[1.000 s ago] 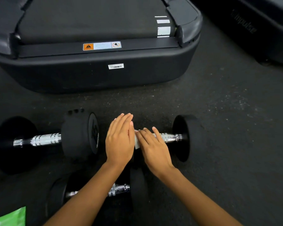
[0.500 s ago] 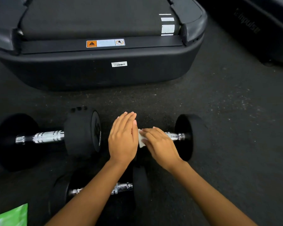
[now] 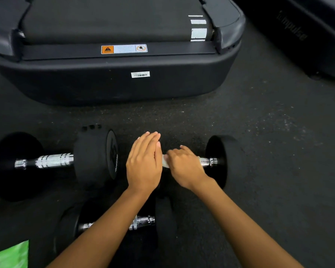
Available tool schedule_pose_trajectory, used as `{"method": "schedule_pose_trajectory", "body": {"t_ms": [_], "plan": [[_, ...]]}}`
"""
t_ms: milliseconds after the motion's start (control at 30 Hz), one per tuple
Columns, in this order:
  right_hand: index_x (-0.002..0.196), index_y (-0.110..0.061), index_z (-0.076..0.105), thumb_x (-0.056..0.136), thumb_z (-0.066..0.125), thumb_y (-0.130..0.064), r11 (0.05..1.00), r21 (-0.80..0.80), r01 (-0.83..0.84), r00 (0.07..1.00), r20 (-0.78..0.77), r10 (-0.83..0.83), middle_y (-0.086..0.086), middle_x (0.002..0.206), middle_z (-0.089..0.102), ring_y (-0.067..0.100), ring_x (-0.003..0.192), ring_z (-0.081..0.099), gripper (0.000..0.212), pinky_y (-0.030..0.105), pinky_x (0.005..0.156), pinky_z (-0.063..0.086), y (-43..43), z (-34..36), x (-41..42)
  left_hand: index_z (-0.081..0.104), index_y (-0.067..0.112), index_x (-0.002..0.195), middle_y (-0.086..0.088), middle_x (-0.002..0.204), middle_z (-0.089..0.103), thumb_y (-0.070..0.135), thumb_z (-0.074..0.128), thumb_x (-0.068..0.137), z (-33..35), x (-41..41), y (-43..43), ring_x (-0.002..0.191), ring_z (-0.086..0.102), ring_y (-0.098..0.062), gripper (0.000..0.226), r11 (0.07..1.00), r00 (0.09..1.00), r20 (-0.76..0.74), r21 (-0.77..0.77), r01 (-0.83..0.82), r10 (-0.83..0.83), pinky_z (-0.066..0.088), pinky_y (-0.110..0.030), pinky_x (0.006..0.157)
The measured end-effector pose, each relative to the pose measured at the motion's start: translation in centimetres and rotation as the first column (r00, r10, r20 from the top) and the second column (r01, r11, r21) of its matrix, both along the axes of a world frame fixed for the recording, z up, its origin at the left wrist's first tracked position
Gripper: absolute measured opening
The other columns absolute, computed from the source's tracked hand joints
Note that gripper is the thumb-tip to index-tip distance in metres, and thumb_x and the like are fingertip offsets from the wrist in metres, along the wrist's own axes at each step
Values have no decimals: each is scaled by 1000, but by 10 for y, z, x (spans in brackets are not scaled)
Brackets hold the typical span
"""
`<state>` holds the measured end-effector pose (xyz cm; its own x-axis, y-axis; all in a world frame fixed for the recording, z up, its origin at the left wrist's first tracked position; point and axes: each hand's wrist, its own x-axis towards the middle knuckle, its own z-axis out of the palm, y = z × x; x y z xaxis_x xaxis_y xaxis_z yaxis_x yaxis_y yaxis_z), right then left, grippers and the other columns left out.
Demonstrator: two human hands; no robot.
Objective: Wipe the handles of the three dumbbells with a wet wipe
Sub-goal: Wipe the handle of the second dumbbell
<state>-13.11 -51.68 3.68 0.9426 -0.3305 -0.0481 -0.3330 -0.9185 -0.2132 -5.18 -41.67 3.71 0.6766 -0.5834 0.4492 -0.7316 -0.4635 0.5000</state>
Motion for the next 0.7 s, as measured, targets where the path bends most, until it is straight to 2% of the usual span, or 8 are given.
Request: {"method": "schedule_pose_trajectory", "body": {"t_ms": [67,100,167,233,300,400,500,700], "plan": [[95,-6,61,91,49,-10,998,49,-27,997,78,23,10,87,66,28,84,62,13,38,103,34,5,-8,-3,63,4,118,-7,120,64,24,33,97,0,1,0,120,53,-21,42,1000,1000,-4,4,-1,1,37,-37,105],[101,-7,61,91,50,-10,996,78,-38,992,120,29,9,93,67,26,90,62,15,37,106,33,2,-10,-8,63,4,118,-7,121,63,24,33,97,1,1,0,120,53,-21,42,1000,1000,-9,5,-1,1,38,-38,105],[118,-8,56,95,48,-15,992,117,-52,990,138,36,7,114,63,19,109,57,26,31,114,23,-9,-7,-25,62,5,119,-7,121,63,25,32,97,1,0,0,121,53,-21,42,1000,1000,-14,4,-1,1,39,-39,105],[126,-11,51,97,45,-22,990,135,-47,992,123,31,5,123,59,15,117,52,31,25,115,13,-18,0,-39,62,5,118,-6,120,64,24,32,97,2,-1,0,120,53,-21,42,1000,1000,-12,-1,-3,3,40,-41,104],[126,-14,49,99,39,-26,990,138,-16,994,105,1,2,122,58,12,117,51,31,23,115,11,-19,3,-38,63,5,118,-6,120,64,24,33,97,2,-1,0,120,53,-20,42,1000,1000,-10,-7,-4,4,41,-41,103],[113,-13,55,100,32,-25,993,109,53,997,43,-58,5,106,62,19,105,55,29,26,111,16,-8,-1,-17,63,4,118,-7,120,64,24,33,96,2,-1,0,120,54,-21,42,1000,1000,-10,-5,-7,7,41,-42,103],[103,-8,56,97,39,-18,996,88,30,999,30,-33,9,98,63,26,96,57,21,30,109,20,3,-8,-1,64,3,117,-8,119,64,23,34,96,2,0,-1,119,55,-22,41,1000,1000,3,-4,-6,6,42,-42,102],[127,-12,50,99,41,-22,985,171,-19,993,115,-1,3,122,58,14,117,51,31,24,115,13,-12,2,-36,63,5,118,-7,120,64,24,33,97,1,-1,0,120,53,-20,41,1000,1000,0,-10,-2,2,40,-41,104]]}}
